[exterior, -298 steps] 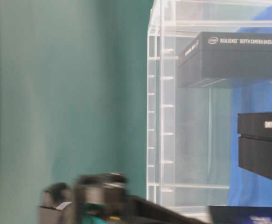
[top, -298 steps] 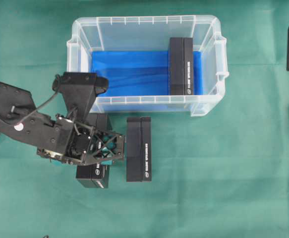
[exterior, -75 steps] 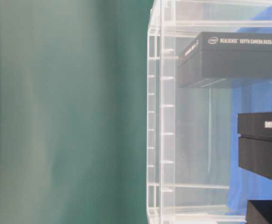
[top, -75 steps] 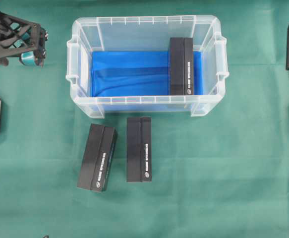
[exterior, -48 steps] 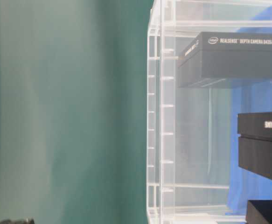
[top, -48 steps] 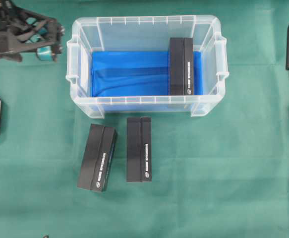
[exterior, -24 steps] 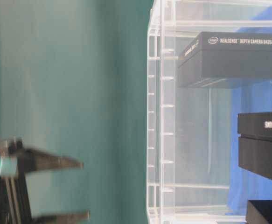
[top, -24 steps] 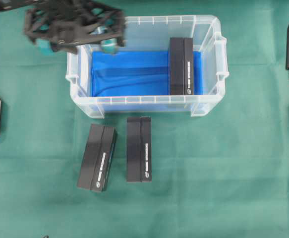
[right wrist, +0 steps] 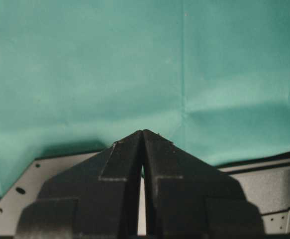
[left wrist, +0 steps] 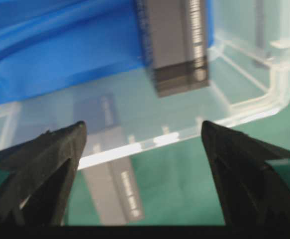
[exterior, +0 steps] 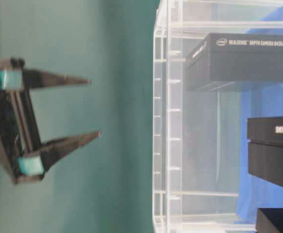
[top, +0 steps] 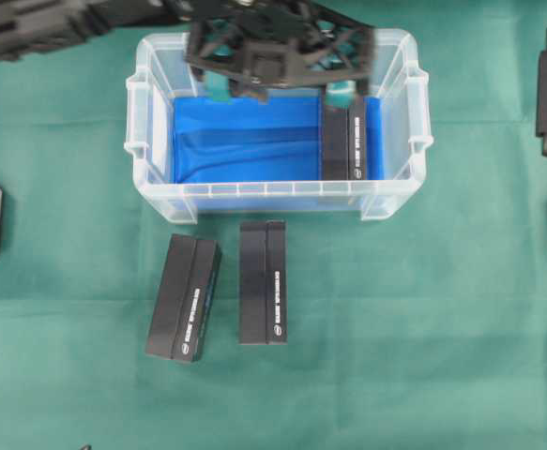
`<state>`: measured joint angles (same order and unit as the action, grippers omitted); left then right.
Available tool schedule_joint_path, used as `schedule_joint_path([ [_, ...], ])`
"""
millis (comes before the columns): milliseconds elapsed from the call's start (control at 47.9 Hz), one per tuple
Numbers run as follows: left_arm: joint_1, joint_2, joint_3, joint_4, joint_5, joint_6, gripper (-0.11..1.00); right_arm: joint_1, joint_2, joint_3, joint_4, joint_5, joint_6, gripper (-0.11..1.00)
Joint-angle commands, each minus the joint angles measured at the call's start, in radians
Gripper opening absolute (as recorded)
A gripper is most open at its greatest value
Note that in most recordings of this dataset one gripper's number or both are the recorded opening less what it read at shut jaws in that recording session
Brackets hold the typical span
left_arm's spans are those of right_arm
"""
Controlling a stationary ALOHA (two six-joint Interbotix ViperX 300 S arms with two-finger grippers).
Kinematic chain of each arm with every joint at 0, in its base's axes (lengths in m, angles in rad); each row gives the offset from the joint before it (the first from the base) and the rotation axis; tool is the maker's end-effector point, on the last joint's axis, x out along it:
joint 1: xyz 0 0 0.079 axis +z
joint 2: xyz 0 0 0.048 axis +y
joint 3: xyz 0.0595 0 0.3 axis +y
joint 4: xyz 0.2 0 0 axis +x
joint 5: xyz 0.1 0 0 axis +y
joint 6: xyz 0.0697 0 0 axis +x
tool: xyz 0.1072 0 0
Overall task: Take the box out of the case with the left arm.
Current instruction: 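Move the open left gripper over the right black box in the bin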
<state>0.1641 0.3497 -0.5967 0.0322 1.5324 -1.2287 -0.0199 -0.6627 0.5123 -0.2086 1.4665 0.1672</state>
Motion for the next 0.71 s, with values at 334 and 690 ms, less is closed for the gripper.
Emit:
schedule_joint_path([
  [334, -0.003, 0.166, -0.224, -0.011, 0.002, 0.028, 0.91, -0.002, -0.018, -0.006, -0.005, -0.002, 0.0, 0.01],
  [690, 0.005, 0.202, -0.255, -0.031, 0.0, -0.035, 0.91, -0.002, -0.02, -0.006, -0.005, -0.005, -0.002, 0.01],
])
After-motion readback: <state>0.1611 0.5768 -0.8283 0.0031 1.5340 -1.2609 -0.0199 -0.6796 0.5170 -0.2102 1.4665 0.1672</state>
